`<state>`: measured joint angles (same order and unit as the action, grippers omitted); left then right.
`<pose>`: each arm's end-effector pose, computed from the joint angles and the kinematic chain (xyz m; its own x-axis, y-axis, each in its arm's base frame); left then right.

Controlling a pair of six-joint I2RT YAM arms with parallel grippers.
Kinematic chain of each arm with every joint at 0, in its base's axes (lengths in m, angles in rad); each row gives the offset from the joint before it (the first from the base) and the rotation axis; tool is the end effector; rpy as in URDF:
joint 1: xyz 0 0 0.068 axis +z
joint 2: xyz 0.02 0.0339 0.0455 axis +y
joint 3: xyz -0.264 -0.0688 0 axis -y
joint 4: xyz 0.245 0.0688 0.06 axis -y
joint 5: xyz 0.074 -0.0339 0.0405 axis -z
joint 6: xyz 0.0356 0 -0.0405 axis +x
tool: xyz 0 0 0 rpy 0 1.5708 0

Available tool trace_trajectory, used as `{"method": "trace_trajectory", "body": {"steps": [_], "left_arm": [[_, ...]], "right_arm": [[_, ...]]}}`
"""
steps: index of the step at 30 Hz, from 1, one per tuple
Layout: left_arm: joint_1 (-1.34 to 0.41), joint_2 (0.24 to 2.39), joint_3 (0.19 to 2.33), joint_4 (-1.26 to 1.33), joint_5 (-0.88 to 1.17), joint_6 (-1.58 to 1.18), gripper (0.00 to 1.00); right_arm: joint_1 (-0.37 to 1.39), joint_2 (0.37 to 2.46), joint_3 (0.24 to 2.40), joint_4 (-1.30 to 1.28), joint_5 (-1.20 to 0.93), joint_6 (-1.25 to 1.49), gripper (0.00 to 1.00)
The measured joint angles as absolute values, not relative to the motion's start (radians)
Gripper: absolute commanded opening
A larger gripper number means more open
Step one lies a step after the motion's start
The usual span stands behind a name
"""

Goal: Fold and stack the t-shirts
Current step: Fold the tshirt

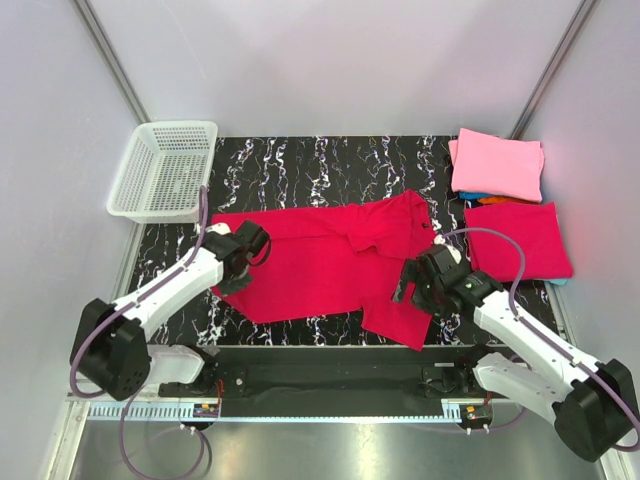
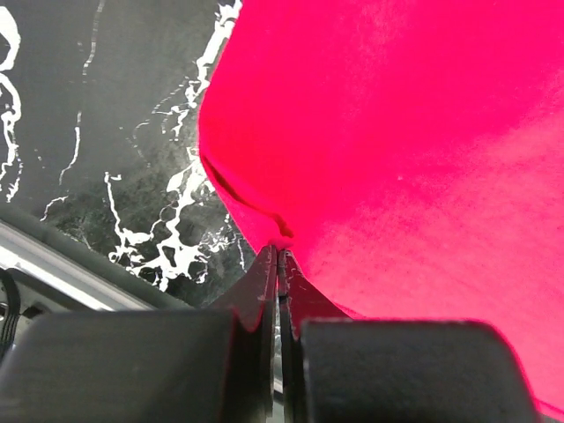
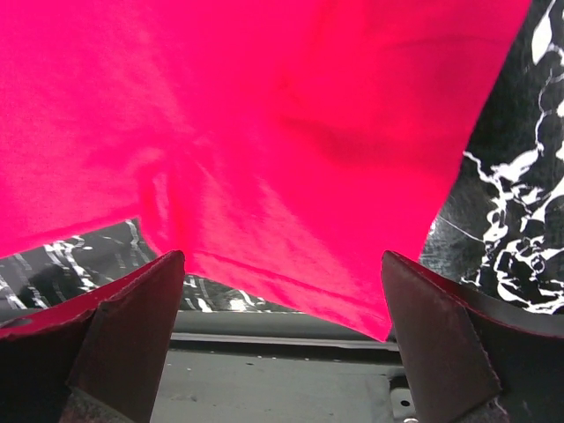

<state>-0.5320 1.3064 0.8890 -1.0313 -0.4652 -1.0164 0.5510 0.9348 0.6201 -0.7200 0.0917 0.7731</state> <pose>0.1910 -0.0939 0.2188 -0.7957 -0.4134 -0.4427 -0.5134 0.8481 0.1308 0.1471 0.0866 0.2130 -0.8605 0.2874 -0.4206 0.1669 0.9391 0.3004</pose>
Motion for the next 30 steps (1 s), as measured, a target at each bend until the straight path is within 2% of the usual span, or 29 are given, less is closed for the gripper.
{"method": "trace_trajectory", "body": {"steps": [2, 3, 4, 5, 7, 15, 23, 30], "left_arm": [[-0.532, 1.273, 0.885, -1.043, -0.471, -1.019, 0.00], [-0.532, 1.262, 0.880, -1.048, -0.473, -1.021, 0.00], [-0.532, 1.248, 0.874, -1.056, -0.476, -1.021, 0.00], [-0.532, 1.237, 0.869, -1.064, -0.479, -1.022, 0.00], [-0.532, 1.222, 0.861, -1.073, -0.483, -1.022, 0.00], [-0.532, 1.211, 0.853, -1.082, -0.499, -1.022, 0.00], [-0.532, 1.211, 0.823, -1.078, -0.509, -1.021, 0.00], [-0.532, 1.211, 0.823, -1.069, -0.509, -1.021, 0.00]], "right_arm": [[0.551, 0.945, 0.607, -0.720, 0.089, 0.775, 0.89], [0.551, 0.950, 0.605, -0.720, 0.089, 0.776, 0.80], [0.551, 0.955, 0.604, -0.720, 0.090, 0.781, 0.64], [0.551, 0.958, 0.604, -0.720, 0.091, 0.781, 0.58], [0.551, 0.973, 0.604, -0.722, 0.095, 0.810, 0.54], [0.551, 1.002, 0.548, -0.751, 0.109, 0.984, 0.62], [0.551, 0.881, 0.504, -0.829, 0.112, 1.174, 0.57], [0.551, 0.867, 0.500, -0.863, 0.078, 1.250, 0.55]]}}
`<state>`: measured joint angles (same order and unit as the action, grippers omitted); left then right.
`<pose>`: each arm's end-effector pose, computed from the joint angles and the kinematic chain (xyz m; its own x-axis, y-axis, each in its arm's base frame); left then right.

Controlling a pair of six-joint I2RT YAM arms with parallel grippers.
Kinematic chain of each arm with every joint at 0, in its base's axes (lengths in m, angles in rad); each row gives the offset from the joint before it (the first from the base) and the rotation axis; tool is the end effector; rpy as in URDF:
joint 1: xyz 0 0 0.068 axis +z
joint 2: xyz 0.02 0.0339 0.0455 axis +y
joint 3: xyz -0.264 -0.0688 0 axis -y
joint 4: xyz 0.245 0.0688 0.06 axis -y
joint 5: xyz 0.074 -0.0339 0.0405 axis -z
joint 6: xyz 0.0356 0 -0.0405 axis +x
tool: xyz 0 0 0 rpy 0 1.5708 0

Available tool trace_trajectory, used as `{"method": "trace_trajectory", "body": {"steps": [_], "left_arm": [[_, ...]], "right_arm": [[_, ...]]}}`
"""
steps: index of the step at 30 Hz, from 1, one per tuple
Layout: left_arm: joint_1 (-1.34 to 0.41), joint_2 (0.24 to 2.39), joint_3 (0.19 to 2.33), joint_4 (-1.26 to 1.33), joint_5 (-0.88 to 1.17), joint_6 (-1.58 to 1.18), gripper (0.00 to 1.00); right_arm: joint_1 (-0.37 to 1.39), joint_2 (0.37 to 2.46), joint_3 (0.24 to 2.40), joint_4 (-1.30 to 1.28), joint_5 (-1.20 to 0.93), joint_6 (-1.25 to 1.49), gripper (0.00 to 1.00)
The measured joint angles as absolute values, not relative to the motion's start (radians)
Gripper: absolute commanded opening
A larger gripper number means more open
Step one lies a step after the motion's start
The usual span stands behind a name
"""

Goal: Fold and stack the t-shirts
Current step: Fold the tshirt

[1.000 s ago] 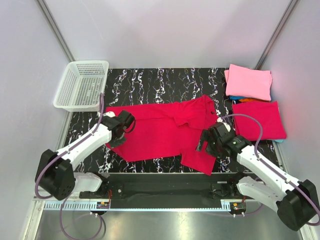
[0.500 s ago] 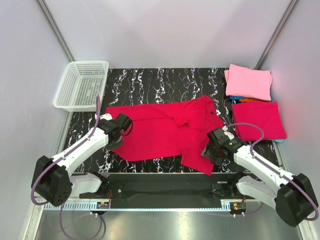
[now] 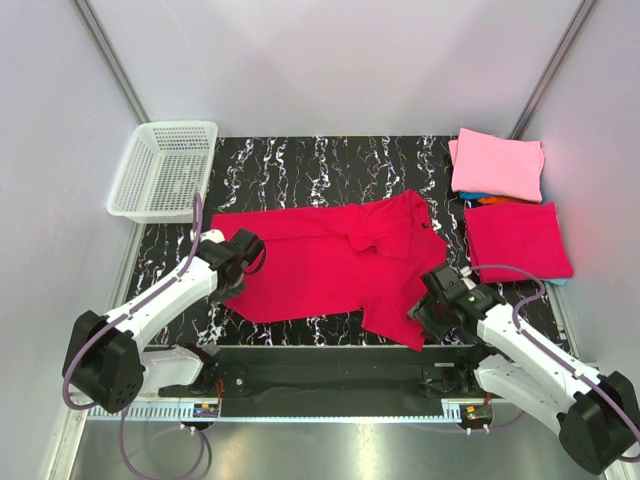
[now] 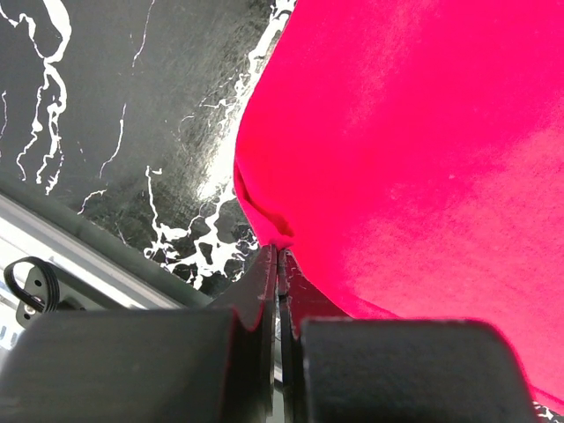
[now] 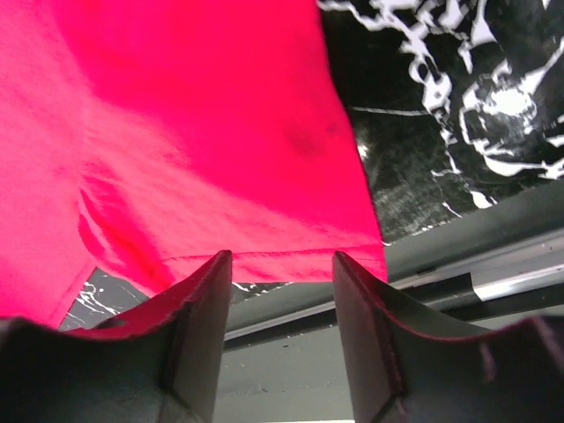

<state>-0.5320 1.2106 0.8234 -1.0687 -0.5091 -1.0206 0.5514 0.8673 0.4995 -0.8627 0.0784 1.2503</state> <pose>0.1713 -0.0807 0.2192 -0.7841 -0.4021 -0.4727 -0.5234 0.8378 0.1554 0.1173 0.0688 0.1795 -0.7275 0.6634 -0.1752 0.6045 0.7405 0.2935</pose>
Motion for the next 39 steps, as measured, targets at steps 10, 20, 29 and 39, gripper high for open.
{"method": "trace_trajectory", "body": {"steps": [10, 20, 29, 39], "left_arm": [[-0.532, 1.211, 0.811, -1.053, -0.509, -1.012, 0.00], [-0.532, 1.215, 0.807, -1.050, -0.509, -1.010, 0.00], [-0.532, 1.228, 0.807, -1.048, -0.510, -1.000, 0.00], [-0.532, 1.250, 0.818, -1.050, -0.517, -0.986, 0.00]], "right_arm": [[0.558, 0.902, 0.519, -0.892, 0.098, 1.225, 0.55], [0.559, 1.276, 0.759, -0.906, 0.236, 0.929, 0.57], [0.560, 1.465, 0.768, -0.867, 0.178, 0.805, 0.56], [0.561, 1.566, 0.862, -0.860, 0.164, 0.753, 0.57]]}}
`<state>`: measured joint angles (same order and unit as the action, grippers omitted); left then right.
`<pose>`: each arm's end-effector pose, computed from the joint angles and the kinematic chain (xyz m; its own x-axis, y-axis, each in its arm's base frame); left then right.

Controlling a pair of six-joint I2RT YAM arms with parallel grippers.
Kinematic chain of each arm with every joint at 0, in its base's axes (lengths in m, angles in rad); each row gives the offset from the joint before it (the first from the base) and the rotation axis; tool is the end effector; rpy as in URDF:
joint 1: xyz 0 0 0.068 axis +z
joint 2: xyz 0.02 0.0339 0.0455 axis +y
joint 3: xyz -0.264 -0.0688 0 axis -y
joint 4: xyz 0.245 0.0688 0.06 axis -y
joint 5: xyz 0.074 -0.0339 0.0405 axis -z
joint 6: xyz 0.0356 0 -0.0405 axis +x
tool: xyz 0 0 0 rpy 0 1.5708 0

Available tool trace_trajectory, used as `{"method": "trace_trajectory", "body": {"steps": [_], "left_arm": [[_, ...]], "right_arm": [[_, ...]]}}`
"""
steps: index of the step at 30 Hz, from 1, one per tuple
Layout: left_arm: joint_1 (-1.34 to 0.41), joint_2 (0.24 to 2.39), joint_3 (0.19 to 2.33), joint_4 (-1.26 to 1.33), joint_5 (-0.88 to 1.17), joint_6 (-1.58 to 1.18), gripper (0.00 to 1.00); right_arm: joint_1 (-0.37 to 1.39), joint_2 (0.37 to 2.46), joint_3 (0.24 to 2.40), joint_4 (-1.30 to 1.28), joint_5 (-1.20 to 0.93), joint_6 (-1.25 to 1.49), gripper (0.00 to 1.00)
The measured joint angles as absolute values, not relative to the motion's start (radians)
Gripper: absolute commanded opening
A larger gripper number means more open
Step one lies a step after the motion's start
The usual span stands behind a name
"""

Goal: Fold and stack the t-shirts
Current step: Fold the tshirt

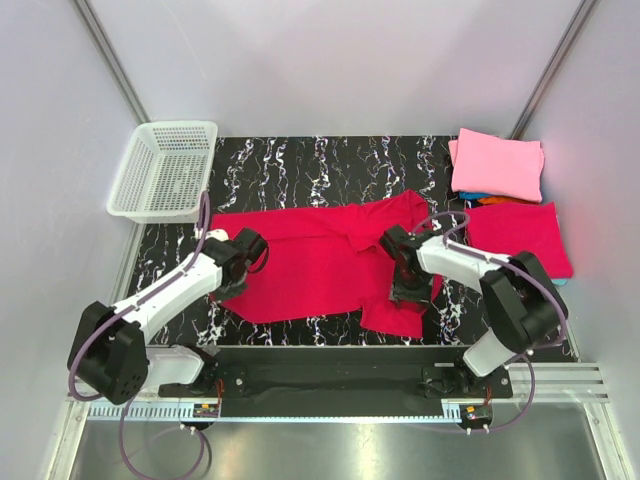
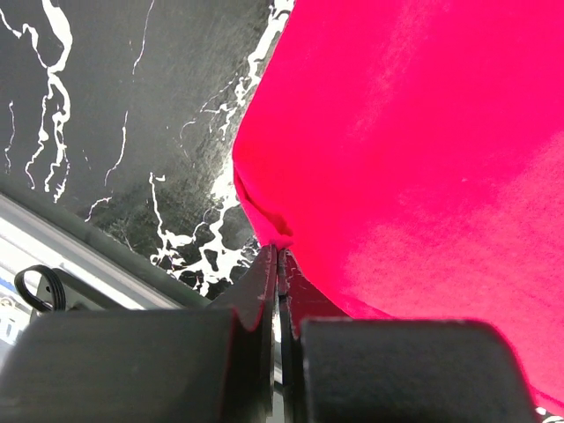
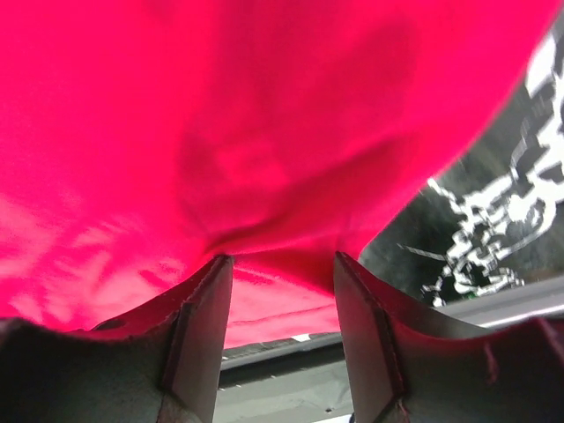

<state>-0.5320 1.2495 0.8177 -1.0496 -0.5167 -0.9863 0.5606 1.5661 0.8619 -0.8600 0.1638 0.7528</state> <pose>0.1758 -0.0831 0.2114 -0.8097 -0.3648 -0.4596 -0.4935 0.8471 0.1970 0.2106 0.1254 0.1555 -0.9761 0.1837 -0.1163 0.1969 0.9737 -0.1145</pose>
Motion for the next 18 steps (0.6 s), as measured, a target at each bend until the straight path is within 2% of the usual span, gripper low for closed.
{"method": "trace_trajectory", "body": {"steps": [10, 18], "left_arm": [[-0.512, 1.425, 0.973, -1.023, -0.528, -0.939, 0.00], [-0.380, 1.602, 1.115, -0.955, -0.529, -0.857, 0.00]], "right_arm": [[0.521, 1.719, 1.019, -0.849, 0.142, 0.655, 0.58], [0.406, 1.802, 1.110, -0.831, 0.072, 0.556, 0.57]]}}
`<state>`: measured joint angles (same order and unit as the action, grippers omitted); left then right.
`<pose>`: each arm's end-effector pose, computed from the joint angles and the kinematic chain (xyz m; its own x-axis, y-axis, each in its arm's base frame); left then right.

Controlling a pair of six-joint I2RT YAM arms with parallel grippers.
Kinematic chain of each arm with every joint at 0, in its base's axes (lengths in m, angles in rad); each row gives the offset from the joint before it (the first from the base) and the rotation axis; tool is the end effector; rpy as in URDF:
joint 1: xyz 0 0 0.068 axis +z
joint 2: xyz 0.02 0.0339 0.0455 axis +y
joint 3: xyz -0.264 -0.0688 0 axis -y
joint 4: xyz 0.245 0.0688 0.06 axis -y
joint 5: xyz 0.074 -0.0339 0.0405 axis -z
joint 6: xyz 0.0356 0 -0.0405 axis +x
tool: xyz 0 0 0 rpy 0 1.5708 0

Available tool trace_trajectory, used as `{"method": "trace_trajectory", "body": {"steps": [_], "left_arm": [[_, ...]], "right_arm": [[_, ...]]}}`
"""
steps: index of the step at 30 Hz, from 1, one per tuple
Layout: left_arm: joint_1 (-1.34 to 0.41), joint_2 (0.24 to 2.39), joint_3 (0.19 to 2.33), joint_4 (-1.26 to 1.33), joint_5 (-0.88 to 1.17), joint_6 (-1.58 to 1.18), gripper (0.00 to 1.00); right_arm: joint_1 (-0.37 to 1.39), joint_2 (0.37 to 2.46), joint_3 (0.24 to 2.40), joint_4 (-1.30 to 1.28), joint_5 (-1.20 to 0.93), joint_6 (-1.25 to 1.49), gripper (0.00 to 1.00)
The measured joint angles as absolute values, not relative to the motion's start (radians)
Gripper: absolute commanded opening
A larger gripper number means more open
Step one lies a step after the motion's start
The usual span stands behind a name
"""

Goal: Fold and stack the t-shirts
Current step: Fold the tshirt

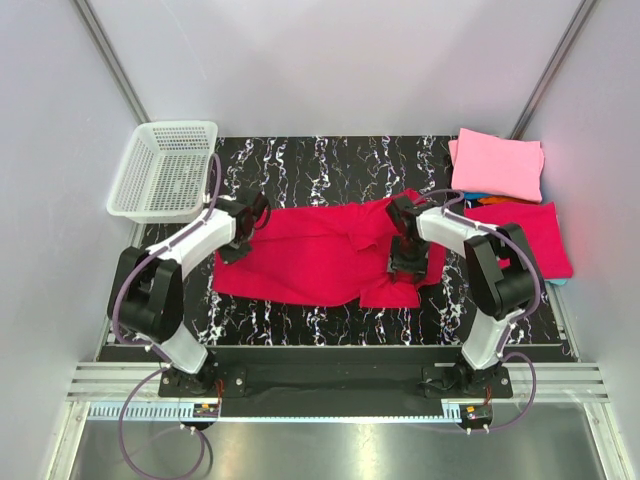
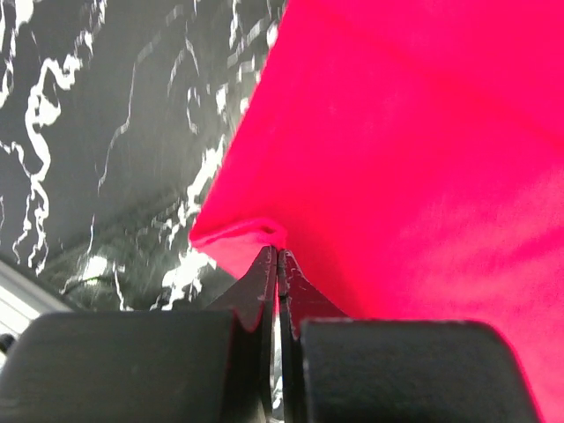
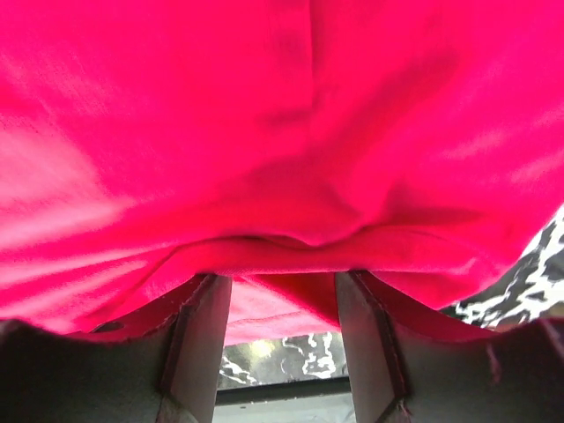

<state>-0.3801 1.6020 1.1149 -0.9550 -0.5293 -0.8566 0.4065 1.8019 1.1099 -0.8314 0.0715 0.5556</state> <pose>0.2725 -0.0895 0.2119 -0.7997 -0.3828 -0.4624 -0.5255 0.8188 0.2310 0.2881 0.1213 0.1510 -0.9859 0.1484 -0.0779 0.1515 0.9878 -0.0356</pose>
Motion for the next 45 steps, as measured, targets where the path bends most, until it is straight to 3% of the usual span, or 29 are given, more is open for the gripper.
{"method": "trace_trajectory", "body": {"steps": [11, 23, 45], "left_arm": [[-0.294, 1.638, 1.165, -0.924, -0.529, -0.814, 0.00], [-0.294, 1.686, 1.203, -0.920, -0.527, -0.812, 0.00], [-0.289, 1.756, 1.277, -0.905, -0.519, -0.807, 0.00]], "right_arm": [[0.356, 1.829, 1.171, -0.749, 0.102, 0.478, 0.57], [0.359, 1.471, 1.065, -0.783, 0.165, 0.503, 0.57], [0.434, 1.395, 0.763, -0.719, 0.127, 0.680, 0.56]]}}
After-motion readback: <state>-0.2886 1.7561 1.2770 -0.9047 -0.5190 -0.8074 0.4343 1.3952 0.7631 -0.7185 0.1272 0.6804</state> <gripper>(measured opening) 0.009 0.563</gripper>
